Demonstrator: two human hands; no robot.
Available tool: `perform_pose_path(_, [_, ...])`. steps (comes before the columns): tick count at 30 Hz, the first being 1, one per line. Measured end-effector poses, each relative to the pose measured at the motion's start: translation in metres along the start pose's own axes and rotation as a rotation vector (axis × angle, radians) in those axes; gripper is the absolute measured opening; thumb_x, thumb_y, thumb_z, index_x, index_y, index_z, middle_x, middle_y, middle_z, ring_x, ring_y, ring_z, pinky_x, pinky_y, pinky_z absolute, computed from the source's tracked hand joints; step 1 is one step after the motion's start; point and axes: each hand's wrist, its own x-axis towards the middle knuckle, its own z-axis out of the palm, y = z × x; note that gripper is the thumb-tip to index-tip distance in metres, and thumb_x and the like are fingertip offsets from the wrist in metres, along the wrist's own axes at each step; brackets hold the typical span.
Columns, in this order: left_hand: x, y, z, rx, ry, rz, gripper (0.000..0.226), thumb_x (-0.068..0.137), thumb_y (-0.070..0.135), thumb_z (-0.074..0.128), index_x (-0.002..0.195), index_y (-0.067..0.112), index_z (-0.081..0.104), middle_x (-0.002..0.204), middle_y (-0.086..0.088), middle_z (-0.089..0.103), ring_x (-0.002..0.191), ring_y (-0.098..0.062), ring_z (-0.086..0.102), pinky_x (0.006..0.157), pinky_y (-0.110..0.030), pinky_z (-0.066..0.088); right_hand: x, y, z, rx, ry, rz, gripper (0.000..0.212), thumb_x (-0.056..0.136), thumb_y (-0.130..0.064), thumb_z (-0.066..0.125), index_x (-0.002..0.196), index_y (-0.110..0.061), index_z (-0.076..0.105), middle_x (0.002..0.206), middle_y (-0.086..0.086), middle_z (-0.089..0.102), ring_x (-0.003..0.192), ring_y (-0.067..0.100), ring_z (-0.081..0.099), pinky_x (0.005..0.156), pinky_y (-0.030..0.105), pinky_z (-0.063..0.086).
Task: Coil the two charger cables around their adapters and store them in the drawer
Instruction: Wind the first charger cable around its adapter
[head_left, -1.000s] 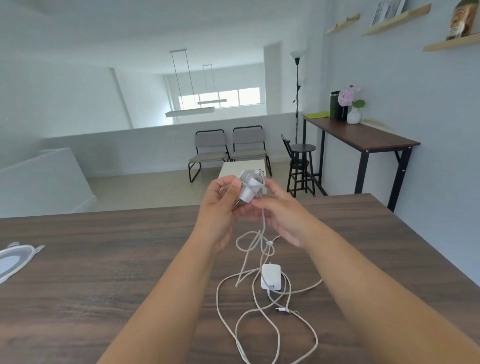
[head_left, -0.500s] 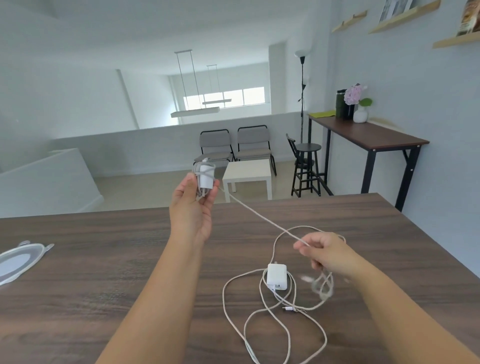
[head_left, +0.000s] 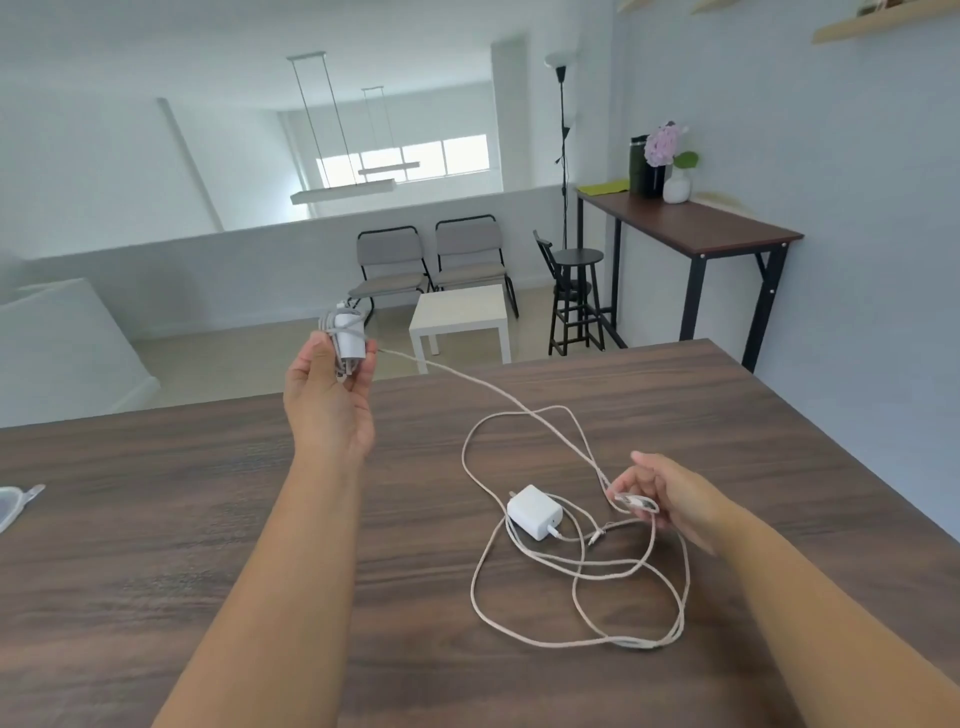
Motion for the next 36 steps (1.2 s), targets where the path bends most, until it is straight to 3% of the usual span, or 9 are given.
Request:
perform_pose_path(5, [-0.012,-0.016,-0.01,0.187,-0.066,0.023,0.009,0.1,0.017,0.051,0.107,0.01,0.052,0.1,-0.009,0.065,0.08,-0.023,0.069,0.075,-0.029,0.058,0.004,0.016,0.001,-0.044,0.123,-0.015,0.021,0.093,-0.006,0.05,0.09,-0.009,0.071,0.06,0.004,0.055,0.051,0.012,0.045,0.049,0.023,0.031])
perform_pose_path(8, [-0.03,-0.031,-0.015,0.368,-0.229,-0.051,0.004,0.1,0.013,0.05,0.097,0.015,0.051,0.102,-0.008,0.064,0.075,-0.021,0.071,0.07,-0.027,0.059,0.003,0.011,0.009,-0.063,0.258,-0.159,0.014,0.092,-0.006,0.057,0.094,-0.012,0.07,0.068,0.005,0.062,0.062,0.015,0.056,0.057,0.022,0.046])
perform_pose_path(12, [-0.054,-0.053,-0.02,0.575,-0.399,-0.116,0.006,0.097,0.012,0.053,0.103,0.014,0.053,0.103,-0.01,0.064,0.079,-0.025,0.07,0.064,-0.025,0.057,-0.002,0.001,0.019,-0.186,0.381,-0.314,0.004,0.085,-0.022,0.071,0.089,-0.023,0.068,0.06,-0.005,0.055,0.054,0.005,0.051,0.056,0.016,0.041])
perform_pose_path(18, [-0.071,-0.071,-0.027,0.71,-0.481,-0.145,0.012,0.094,0.016,0.059,0.105,0.02,0.057,0.108,-0.011,0.062,0.087,-0.023,0.069,0.073,-0.031,0.059,-0.01,-0.004,0.022,0.17,0.25,-0.243,0.016,0.083,-0.019,0.075,0.094,-0.01,0.069,0.069,0.011,0.067,0.053,0.011,0.057,0.052,0.022,0.046])
perform_pose_path(22, [-0.068,-0.072,-0.029,0.457,-0.354,-0.266,0.01,0.097,0.014,0.052,0.106,0.012,0.055,0.11,-0.012,0.066,0.08,-0.028,0.071,0.067,-0.028,0.059,-0.014,0.009,0.012,0.057,0.133,-0.091,0.026,0.092,-0.025,0.062,0.102,-0.001,0.066,0.085,0.014,0.075,0.035,0.009,0.04,0.037,0.018,0.03])
perform_pose_path(25, [-0.061,-0.069,-0.035,0.331,-0.309,-0.282,0.014,0.097,0.018,0.051,0.109,0.011,0.056,0.11,-0.013,0.067,0.079,-0.024,0.072,0.069,-0.026,0.059,-0.017,0.028,0.01,0.042,-0.024,0.036,0.02,0.093,-0.006,0.055,0.11,-0.009,0.064,0.101,0.01,0.074,0.039,0.014,0.053,0.037,0.02,0.041])
perform_pose_path(30, [-0.058,-0.071,-0.039,0.308,-0.291,-0.268,0.021,0.1,0.019,0.048,0.117,0.009,0.057,0.104,-0.008,0.07,0.079,-0.021,0.072,0.072,-0.025,0.059,-0.017,0.043,0.013,-0.578,-0.098,-0.15,0.036,0.084,-0.003,0.064,0.098,-0.035,0.071,0.106,-0.02,0.067,0.085,0.018,0.066,0.081,0.022,0.053])
perform_pose_path(32, [-0.06,-0.075,-0.041,0.337,-0.303,-0.264,0.03,0.099,0.019,0.049,0.126,0.005,0.055,0.107,-0.007,0.071,0.083,-0.021,0.072,0.076,-0.027,0.059,-0.014,0.04,0.017,-0.763,-0.11,-0.241,0.025,0.08,-0.012,0.074,0.099,-0.028,0.074,0.1,-0.02,0.06,0.093,0.004,0.059,0.085,0.009,0.042])
perform_pose_path(36, [-0.063,-0.079,-0.047,0.417,-0.322,-0.237,0.032,0.1,0.017,0.049,0.128,0.003,0.053,0.112,-0.011,0.069,0.089,-0.024,0.07,0.077,-0.029,0.059,-0.005,0.037,0.018,-0.926,-0.102,-0.364,0.011,0.081,-0.018,0.072,0.091,-0.018,0.076,0.088,-0.009,0.058,0.09,0.014,0.062,0.085,0.025,0.048])
